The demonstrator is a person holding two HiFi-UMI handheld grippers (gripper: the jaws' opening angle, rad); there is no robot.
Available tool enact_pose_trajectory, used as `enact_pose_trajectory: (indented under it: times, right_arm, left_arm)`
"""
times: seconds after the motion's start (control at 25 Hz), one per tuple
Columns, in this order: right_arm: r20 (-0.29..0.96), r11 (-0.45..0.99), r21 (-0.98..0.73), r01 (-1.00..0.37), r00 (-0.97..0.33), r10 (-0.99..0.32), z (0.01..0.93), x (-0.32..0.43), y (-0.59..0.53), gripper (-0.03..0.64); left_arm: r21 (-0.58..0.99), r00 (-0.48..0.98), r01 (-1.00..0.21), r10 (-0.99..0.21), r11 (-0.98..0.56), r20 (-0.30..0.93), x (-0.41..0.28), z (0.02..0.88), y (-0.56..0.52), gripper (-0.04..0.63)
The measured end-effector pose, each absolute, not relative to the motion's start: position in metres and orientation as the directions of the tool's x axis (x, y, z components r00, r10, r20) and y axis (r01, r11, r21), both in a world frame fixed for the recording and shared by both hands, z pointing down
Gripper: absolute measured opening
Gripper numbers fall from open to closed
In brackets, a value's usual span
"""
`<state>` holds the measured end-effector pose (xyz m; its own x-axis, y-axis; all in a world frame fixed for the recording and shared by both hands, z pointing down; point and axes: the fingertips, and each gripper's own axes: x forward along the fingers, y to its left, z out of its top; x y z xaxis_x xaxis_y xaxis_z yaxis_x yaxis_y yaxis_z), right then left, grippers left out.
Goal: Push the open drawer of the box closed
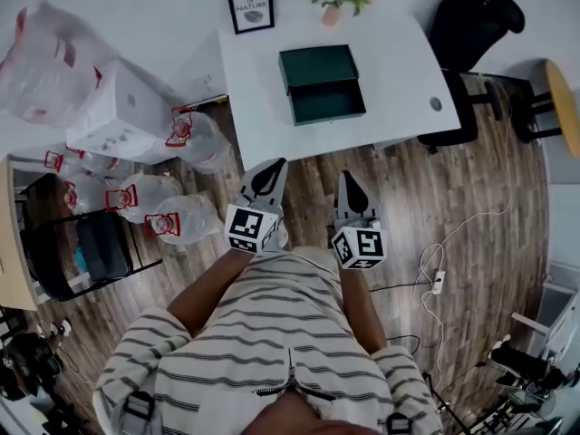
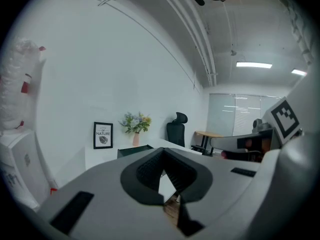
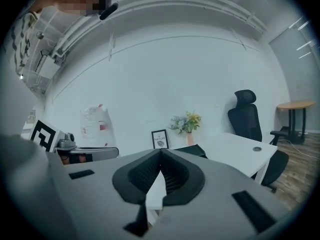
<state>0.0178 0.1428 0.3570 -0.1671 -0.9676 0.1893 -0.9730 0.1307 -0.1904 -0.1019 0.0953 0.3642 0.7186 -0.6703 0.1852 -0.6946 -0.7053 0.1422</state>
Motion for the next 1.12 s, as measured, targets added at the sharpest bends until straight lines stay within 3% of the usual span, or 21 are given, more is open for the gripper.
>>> enact_pose_trajectory:
  times: [0.4, 1.12]
  right_arm:
    - [0.242, 0.103, -0.183, -0.978, -0.146, -0.959, 0.377, 0.03, 0.099, 0.011]
    - [0.341, 0.254, -0.28, -0.926, -0.344, -0.875, 0.448, 0.074, 0.001, 0.011]
  left_arm:
    - [0.181, 0.701, -0.712, -0.672, -0.678, 0.241, -0.095, 0.389, 0.045, 0.0]
    - [0.147, 0.526, -0.846, -0.759, -0.512, 0.384, -0.048, 0.432, -0.046, 0.0]
